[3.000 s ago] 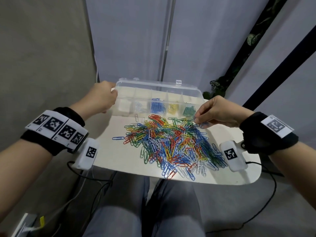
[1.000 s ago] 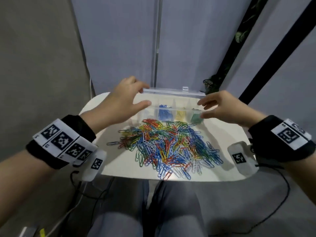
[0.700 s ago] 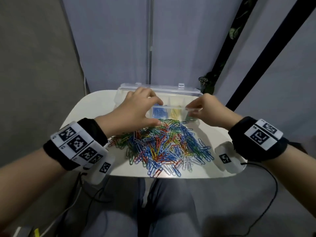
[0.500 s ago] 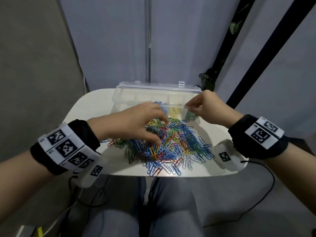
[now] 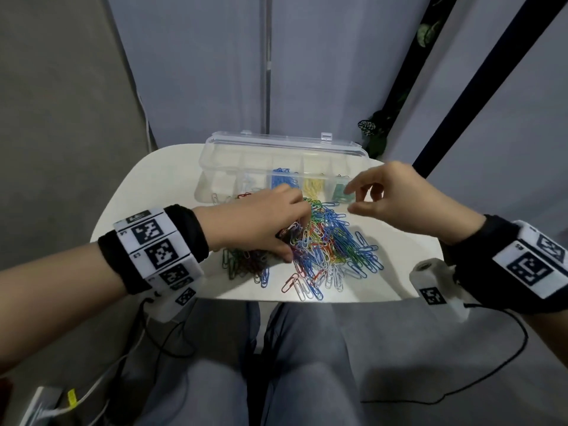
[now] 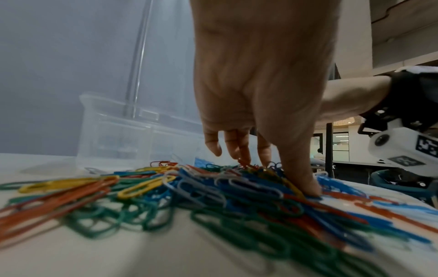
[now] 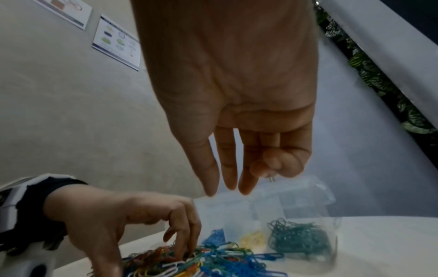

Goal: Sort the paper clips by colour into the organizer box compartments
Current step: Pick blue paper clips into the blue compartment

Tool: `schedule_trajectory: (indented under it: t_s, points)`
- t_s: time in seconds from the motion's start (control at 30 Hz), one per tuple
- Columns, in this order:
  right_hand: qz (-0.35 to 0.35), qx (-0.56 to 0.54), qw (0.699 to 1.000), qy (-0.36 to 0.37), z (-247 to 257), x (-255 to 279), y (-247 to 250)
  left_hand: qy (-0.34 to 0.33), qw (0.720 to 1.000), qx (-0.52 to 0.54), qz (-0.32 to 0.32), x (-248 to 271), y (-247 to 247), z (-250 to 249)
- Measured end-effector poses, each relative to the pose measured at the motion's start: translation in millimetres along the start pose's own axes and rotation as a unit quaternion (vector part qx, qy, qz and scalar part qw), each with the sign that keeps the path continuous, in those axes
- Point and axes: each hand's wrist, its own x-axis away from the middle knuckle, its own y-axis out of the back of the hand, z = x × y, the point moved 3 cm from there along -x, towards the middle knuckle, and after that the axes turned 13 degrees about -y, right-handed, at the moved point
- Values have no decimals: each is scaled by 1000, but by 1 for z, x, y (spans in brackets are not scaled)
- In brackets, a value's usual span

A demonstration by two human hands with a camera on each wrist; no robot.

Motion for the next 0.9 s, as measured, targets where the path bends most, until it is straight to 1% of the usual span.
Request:
schedule_trajectory:
  t_s: [0.07,0.17,0.23,0.33,0.37,0.43,0.53,0.63,0.7,0.77,0.83,0.9]
  points:
    - [61,43,997,-32,-7,1,-7,9,1000,5,-15,1,2,2]
    - [152,95,979,-102,-20,6,-11,3,999,12,-29,7,4,-1]
    - [203,123,961,-143,-26,10,-15,-22,999,13,-32,10,5,-8]
    - [251,128,947,-155,-25,13,-25,-66,998,0,-13,8,2,-21]
    - [253,128,947,-149,-23,13,-29,-72,997,-20,-2,5,1,-25]
    - [233,128,955,-130,-16,8,-35,-69,995,-72,17,-2,-3,-29]
    - [205,53,969,-125,-6,-2,-41,-36,991,-130,25,-14,-6,-26]
    - [179,19,977,-119,-1,-10,-41,-4,989,-147,14,-24,-4,-19]
    - [174,12,977,-119,0,-13,-39,9,991,-133,8,-27,-2,-15]
    - [164,20,980,-113,0,-15,-34,22,996,-91,-3,-23,2,-8]
    - [121,47,988,-88,1,-17,-27,46,998,-38,-28,-14,11,-1]
    - [73,60,994,-50,3,-17,-20,84,994,7,-75,1,26,7]
